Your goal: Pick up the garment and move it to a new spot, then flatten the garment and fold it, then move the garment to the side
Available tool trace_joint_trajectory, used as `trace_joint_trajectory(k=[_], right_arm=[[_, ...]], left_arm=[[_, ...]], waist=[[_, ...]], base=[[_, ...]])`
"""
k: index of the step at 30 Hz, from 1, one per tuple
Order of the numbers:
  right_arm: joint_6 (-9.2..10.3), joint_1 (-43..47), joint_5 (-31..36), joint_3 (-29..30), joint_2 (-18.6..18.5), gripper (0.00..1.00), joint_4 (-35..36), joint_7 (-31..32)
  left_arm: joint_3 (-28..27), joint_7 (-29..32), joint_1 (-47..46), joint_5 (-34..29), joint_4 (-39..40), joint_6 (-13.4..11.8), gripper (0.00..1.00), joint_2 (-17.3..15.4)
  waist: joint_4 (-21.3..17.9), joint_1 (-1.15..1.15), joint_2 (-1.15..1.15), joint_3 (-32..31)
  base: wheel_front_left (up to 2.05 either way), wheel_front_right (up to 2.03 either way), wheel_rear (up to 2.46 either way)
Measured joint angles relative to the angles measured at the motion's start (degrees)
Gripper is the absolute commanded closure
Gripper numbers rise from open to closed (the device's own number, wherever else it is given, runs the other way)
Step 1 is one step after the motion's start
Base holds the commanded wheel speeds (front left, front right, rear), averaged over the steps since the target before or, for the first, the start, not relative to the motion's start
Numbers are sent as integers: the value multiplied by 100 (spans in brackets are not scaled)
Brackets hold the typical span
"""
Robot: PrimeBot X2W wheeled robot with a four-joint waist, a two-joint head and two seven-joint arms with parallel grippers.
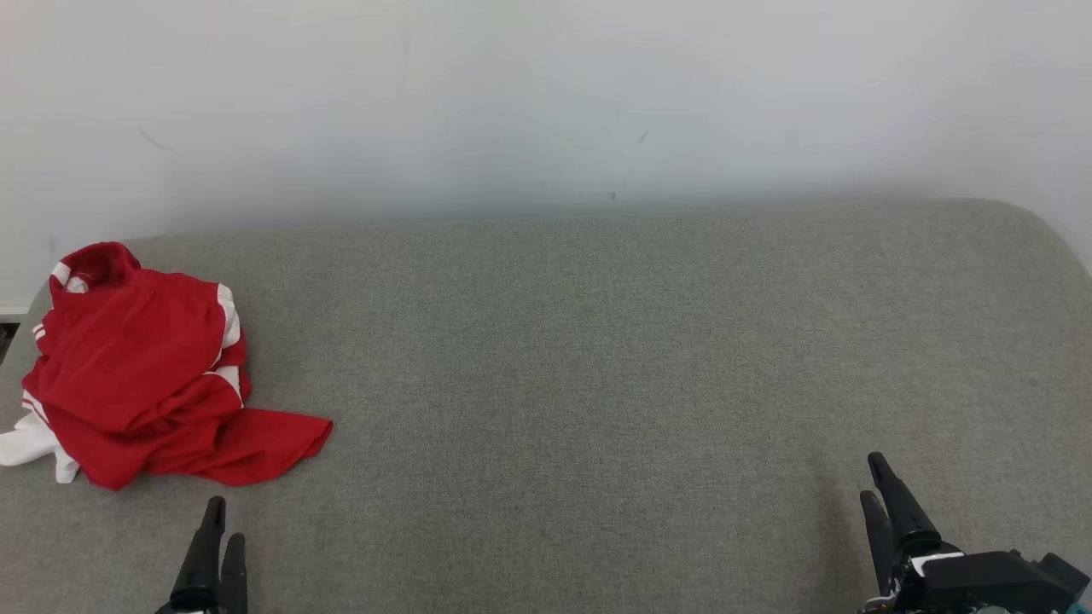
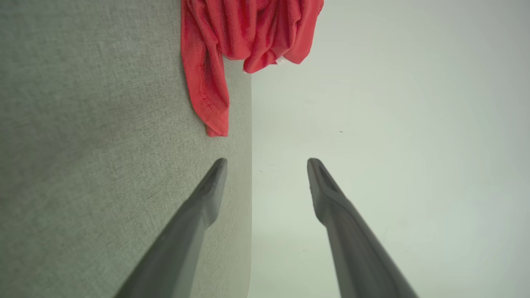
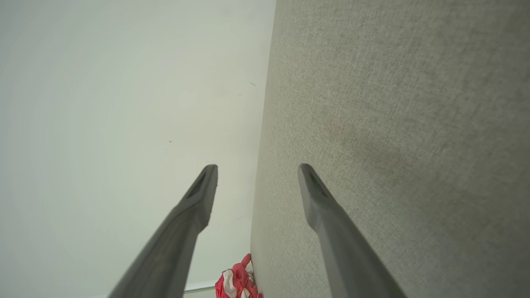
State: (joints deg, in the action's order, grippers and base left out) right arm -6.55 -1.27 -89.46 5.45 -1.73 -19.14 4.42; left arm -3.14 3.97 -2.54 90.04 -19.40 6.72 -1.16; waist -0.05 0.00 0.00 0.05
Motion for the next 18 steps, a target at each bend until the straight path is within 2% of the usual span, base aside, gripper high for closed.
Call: trace_joint_trajectory(k=[8,18], right_arm=[[59,-40,460,-194,-48,0,100,-183],[264,-78,1223,-491,-221,0,249,-397]], left_arm=[[123,-158,-1,-400,87,-124,0,-47],[260,-360,-1,-1113,293,-343,0,-112]], waist=[[-9,0,0,-11],[-14,0,0,-24]], base=[[0,0,0],[0,0,0]])
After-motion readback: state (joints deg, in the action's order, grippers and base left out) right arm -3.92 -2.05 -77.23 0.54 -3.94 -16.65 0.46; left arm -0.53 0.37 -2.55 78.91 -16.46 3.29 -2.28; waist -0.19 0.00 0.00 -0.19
